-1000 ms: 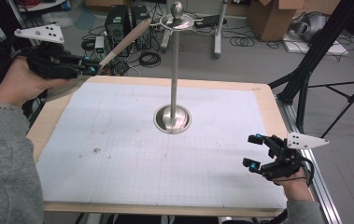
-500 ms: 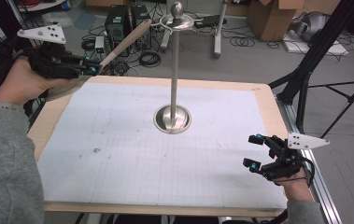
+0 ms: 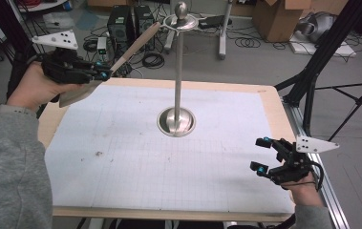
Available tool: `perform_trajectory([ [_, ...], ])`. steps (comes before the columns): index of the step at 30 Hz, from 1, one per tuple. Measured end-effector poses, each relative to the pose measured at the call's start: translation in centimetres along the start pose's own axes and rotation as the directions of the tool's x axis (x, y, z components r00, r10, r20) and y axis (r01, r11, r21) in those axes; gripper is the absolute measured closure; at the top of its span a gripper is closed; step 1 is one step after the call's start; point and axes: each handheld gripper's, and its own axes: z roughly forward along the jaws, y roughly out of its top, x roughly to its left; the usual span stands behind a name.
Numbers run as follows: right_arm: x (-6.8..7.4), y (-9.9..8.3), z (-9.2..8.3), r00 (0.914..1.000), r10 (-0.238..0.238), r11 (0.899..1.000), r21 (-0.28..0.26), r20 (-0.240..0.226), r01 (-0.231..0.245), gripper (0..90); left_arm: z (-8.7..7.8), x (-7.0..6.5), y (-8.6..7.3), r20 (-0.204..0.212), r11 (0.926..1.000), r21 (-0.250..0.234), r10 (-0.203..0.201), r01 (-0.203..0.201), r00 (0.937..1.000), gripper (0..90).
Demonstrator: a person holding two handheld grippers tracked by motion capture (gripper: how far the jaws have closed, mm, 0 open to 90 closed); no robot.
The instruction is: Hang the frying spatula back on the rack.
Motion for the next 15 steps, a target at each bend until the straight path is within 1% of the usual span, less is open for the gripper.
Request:
perform_trajectory([
  [3, 0.0, 0.0, 0.0, 1.0, 0.002, 1.0, 0.004, 0.001, -0.002, 8.6, 0.6, -0.1, -0.2, 0.007, 1.0, 0.004, -0.004, 0.004, 1.0, 77.3],
  [7, 0.1, 0.0, 0.0, 1.0, 0.009, 1.0, 0.007, 0.0, -0.009, 8.6, 1.4, -0.2, -0.2, 0.006, 0.9997, 0.022, -0.006, 0.005, 1.0, 77.4],
  [9, 0.1, 0.0, 0.0, 1.0, 0.003, 1.0, 0.002, 0.001, -0.003, 8.6, 1.7, -0.3, -0.2, 0.008, 0.9997, 0.024, -0.005, 0.005, 1.0, 77.3],
  [12, 0.1, 0.0, 0.0, 1.0, -0.003, 1.0, -0.002, 0.0, 0.003, 8.6, 2.2, -0.4, -0.2, 0.007, 0.9991, 0.041, -0.008, 0.008, 0.9999, 77.4],
  [15, 0.1, 0.0, -0.1, 1.0, 0.004, 1.0, -0.003, -0.001, -0.004, 8.6, 2.6, -0.5, -0.4, 0.001, 0.9992, 0.037, -0.014, 0.014, 0.9999, 77.4],
])
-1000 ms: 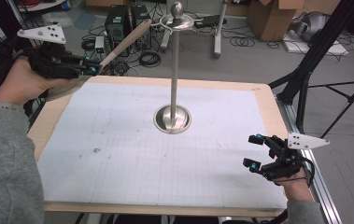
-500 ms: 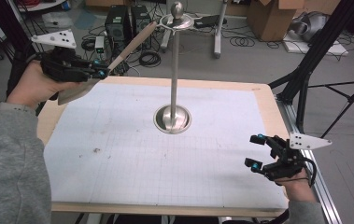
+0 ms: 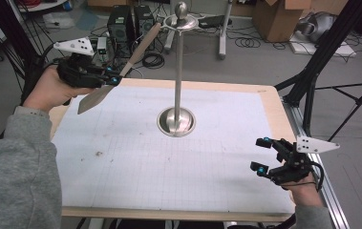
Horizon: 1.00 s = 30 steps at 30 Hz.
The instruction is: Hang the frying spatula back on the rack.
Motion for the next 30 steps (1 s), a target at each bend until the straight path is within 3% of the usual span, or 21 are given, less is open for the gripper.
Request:
perform_trajectory([
  [30, 0.3, 0.3, -0.2, 0.9999, -0.011, 1.0, -0.009, -0.003, 0.011, 8.6, 2.6, -0.9, 0.2, -0.044, 0.9989, 0.045, -0.009, 0.011, 0.999, 77.4],
])
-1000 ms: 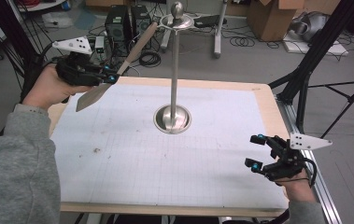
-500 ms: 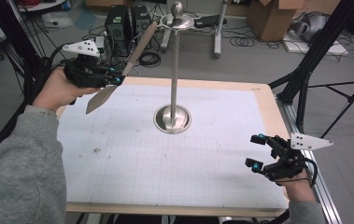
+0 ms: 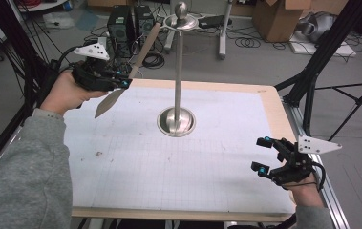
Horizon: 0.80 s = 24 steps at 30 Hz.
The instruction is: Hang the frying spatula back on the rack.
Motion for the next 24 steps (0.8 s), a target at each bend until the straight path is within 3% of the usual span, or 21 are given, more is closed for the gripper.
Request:
perform_trajectory([
  [24, 0.1, 0.0, -0.1, 1.0, 0.001, 1.0, -0.006, 0.002, -0.001, 8.6, 2.0, -0.5, 0.1, -0.013, 0.9999, 0.0, -0.015, 0.015, 0.9998, 77.0],
])
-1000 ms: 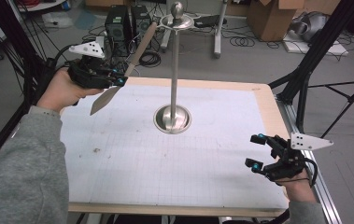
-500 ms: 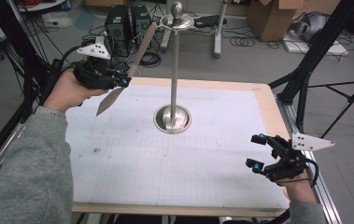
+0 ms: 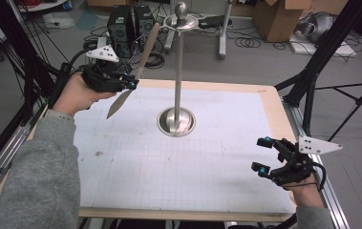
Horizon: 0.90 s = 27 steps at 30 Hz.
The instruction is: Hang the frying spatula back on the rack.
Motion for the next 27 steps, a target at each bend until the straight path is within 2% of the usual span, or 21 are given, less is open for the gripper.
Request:
perform_trajectory([
  [18, 0.0, 0.0, 0.0, 1.0, -0.009, 1.0, -0.003, 0.0, 0.009, 8.6, 0.7, -0.1, 0.1, -0.012, 1.0, 0.002, -0.004, 0.004, 0.9999, 76.9],
  [27, 0.1, 0.0, -0.1, 1.0, -0.006, 1.0, 0.0, 0.0, 0.006, 8.6, 1.1, -0.1, 0.1, -0.002, 1.0, 0.005, -0.002, 0.002, 1.0, 76.3],
])
